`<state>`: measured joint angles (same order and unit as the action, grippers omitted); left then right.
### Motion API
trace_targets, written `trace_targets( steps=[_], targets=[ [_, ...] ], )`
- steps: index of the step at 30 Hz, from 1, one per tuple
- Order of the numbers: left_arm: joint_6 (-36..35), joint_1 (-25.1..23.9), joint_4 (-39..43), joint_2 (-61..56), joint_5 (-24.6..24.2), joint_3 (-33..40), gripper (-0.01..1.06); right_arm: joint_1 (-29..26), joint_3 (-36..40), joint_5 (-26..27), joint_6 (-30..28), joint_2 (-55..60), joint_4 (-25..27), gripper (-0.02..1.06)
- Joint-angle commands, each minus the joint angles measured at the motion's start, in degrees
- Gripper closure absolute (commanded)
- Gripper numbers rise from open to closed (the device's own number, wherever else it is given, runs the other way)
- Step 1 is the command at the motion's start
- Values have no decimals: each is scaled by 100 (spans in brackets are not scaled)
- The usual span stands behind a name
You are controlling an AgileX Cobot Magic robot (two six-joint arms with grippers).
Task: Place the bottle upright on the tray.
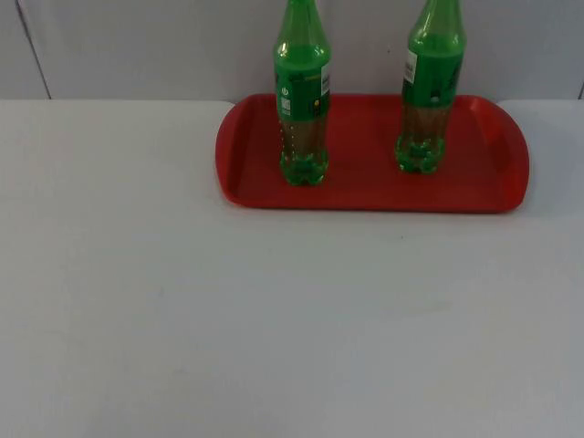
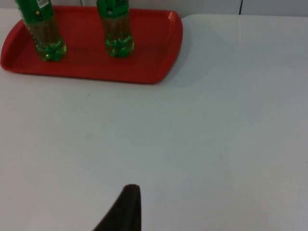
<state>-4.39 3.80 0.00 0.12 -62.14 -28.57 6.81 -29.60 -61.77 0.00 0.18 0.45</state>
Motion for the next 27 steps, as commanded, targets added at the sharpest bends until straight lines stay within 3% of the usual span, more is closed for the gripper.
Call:
trace_targets(
  steps=[1,27],
  targets=[
    [-14,33,-64,-12,58,25,20,-45,9,-9,-52,-18,4,-1],
    [-20,9,-64,-12,58,25,20,-44,9,1,-52,-18,30,-1]
  ],
)
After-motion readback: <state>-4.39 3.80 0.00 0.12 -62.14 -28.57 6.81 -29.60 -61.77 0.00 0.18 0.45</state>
